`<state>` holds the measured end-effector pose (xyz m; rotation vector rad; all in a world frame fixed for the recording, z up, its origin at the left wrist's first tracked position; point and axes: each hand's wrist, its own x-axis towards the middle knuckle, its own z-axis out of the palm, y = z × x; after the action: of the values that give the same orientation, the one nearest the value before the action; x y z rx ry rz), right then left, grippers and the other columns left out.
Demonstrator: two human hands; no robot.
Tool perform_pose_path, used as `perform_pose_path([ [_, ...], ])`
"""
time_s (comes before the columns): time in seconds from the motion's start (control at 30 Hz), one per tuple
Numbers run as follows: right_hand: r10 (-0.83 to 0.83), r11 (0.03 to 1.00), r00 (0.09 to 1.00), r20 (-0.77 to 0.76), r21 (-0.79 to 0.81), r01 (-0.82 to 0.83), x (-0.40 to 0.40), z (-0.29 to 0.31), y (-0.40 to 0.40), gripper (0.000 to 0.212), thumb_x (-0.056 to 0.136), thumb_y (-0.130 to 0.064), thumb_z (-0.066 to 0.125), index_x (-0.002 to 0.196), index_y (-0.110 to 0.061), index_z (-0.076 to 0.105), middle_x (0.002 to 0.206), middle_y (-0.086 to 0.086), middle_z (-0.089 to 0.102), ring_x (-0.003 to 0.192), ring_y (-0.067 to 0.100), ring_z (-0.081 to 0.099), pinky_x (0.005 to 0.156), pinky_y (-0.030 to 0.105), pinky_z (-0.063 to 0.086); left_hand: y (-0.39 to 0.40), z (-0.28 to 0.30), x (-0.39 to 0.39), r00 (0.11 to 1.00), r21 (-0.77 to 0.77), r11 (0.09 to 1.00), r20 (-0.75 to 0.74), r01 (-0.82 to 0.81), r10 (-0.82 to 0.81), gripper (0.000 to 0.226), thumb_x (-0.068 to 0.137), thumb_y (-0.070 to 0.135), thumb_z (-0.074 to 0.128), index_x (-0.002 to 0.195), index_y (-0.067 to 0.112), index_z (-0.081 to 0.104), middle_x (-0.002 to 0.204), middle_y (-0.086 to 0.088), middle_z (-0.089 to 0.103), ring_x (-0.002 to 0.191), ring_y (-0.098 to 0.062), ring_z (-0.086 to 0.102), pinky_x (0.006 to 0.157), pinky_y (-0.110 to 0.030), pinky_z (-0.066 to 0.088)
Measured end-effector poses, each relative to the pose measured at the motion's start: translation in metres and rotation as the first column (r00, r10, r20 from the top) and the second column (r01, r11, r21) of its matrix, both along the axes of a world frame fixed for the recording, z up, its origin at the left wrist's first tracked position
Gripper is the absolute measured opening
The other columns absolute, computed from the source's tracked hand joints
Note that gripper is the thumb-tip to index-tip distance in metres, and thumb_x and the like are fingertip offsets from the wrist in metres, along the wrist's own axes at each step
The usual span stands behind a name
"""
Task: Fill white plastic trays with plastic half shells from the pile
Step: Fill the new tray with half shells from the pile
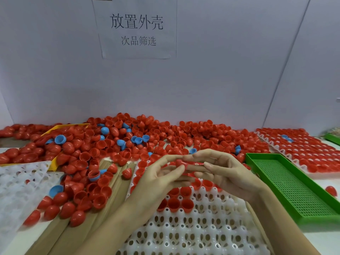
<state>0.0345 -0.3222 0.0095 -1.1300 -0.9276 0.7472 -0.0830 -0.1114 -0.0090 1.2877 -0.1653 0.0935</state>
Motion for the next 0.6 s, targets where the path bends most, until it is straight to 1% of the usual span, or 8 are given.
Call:
perform_pose_path([
  [0.07, -0.071, 0.997, 0.997, -0.016, 0.017, 0.071, -0.002, 0.002, -0.002, 0.032, 0.105, -0.004, 0.058, 0.136, 0.001, 0.062, 0.147, 0.027, 0.057, 0.134, 0.041, 0.06, 0.101, 0.033, 0.057, 0.002, 0.0, 0.004, 0.997, -0.125, 0.992, -0.078, 0.015, -0.025, 0.027, 0.102, 0.028, 0.062, 0.122, 0.011, 0.07, 0.118, -0.023, 0.072, 0.109, -0.037, 0.072, 0.086, -0.03, 0.059],
  [0.17, -0.34, 0.94, 0.94, 0.03, -0.007, 0.34, -0.005, 0.003, 0.001, 0.025, 0.1, -0.013, 0.065, 0.125, -0.011, 0.073, 0.125, 0.017, 0.073, 0.106, 0.026, 0.073, 0.086, 0.026, 0.06, 0.007, 0.0, 0.008, 0.989, -0.209, 0.978, -0.143, 0.017, -0.048, 0.035, 0.103, 0.034, 0.056, 0.111, 0.002, 0.068, 0.117, -0.026, 0.072, 0.098, -0.035, 0.074, 0.08, -0.03, 0.06],
  [0.23, -0.479, 0.864, 0.846, 0.236, -0.043, 0.501, -0.009, 0.002, 0.004, 0.023, 0.098, -0.021, 0.07, 0.12, -0.021, 0.076, 0.12, 0.007, 0.076, 0.105, 0.02, 0.072, 0.085, 0.025, 0.06, 0.009, -0.003, 0.01, 0.987, -0.24, 0.971, -0.153, 0.017, -0.055, 0.034, 0.103, 0.037, 0.056, 0.1, 0.008, 0.072, 0.112, -0.025, 0.073, 0.089, -0.031, 0.074, 0.077, -0.031, 0.06],
  [0.27, -0.491, 0.838, 0.795, 0.356, -0.055, 0.542, -0.011, 0.001, 0.006, 0.022, 0.098, -0.025, 0.071, 0.12, -0.026, 0.076, 0.121, 0.002, 0.075, 0.107, 0.017, 0.072, 0.086, 0.025, 0.059, 0.009, -0.004, 0.01, 0.985, -0.256, 0.967, -0.166, 0.013, -0.058, 0.035, 0.102, 0.039, 0.058, 0.098, 0.009, 0.075, 0.107, -0.022, 0.074, 0.085, -0.029, 0.072, 0.076, -0.031, 0.059],
  [0.33, -0.415, 0.853, 0.77, 0.485, -0.086, 0.514, -0.017, -0.001, 0.01, 0.023, 0.099, -0.026, 0.072, 0.122, -0.029, 0.075, 0.125, -0.003, 0.074, 0.108, 0.016, 0.072, 0.09, 0.024, 0.058, 0.009, -0.005, 0.01, 0.979, -0.281, 0.96, -0.194, -0.001, -0.055, 0.039, 0.1, 0.044, 0.062, 0.1, 0.009, 0.078, 0.094, -0.015, 0.071, 0.078, -0.022, 0.067, 0.072, -0.029, 0.057],
  [0.43, -0.319, 0.894, 0.823, 0.47, -0.138, 0.426, -0.021, -0.002, 0.014, 0.024, 0.099, -0.023, 0.073, 0.123, -0.027, 0.075, 0.114, 0.003, 0.077, 0.104, 0.023, 0.073, 0.092, 0.026, 0.058, 0.009, -0.008, 0.012, 0.98, -0.232, 0.972, -0.198, -0.05, 0.003, 0.053, 0.097, 0.049, 0.064, 0.112, -0.001, 0.074, 0.084, -0.009, 0.066, 0.074, -0.018, 0.064, 0.069, -0.025, 0.055],
  [0.5, -0.326, 0.895, 0.827, 0.458, -0.134, 0.426, -0.023, -0.002, 0.016, 0.023, 0.099, -0.02, 0.073, 0.122, -0.026, 0.076, 0.108, 0.006, 0.077, 0.102, 0.029, 0.072, 0.09, 0.029, 0.06, 0.011, -0.012, 0.015, 0.985, -0.191, 0.98, -0.168, -0.059, 0.027, 0.048, 0.097, 0.048, 0.064, 0.107, 0.002, 0.077, 0.086, -0.009, 0.068, 0.077, -0.018, 0.066, 0.072, -0.025, 0.057],
  [0.6, -0.334, 0.898, 0.83, 0.446, -0.117, 0.424, -0.022, -0.002, 0.016, 0.022, 0.098, -0.016, 0.073, 0.119, -0.022, 0.075, 0.108, 0.008, 0.076, 0.099, 0.028, 0.072, 0.084, 0.03, 0.06, 0.011, -0.005, 0.011, 0.982, -0.237, 0.971, -0.184, -0.014, -0.031, 0.035, 0.098, 0.04, 0.065, 0.096, 0.009, 0.079, 0.089, -0.009, 0.069, 0.078, -0.019, 0.067, 0.077, -0.028, 0.058],
])
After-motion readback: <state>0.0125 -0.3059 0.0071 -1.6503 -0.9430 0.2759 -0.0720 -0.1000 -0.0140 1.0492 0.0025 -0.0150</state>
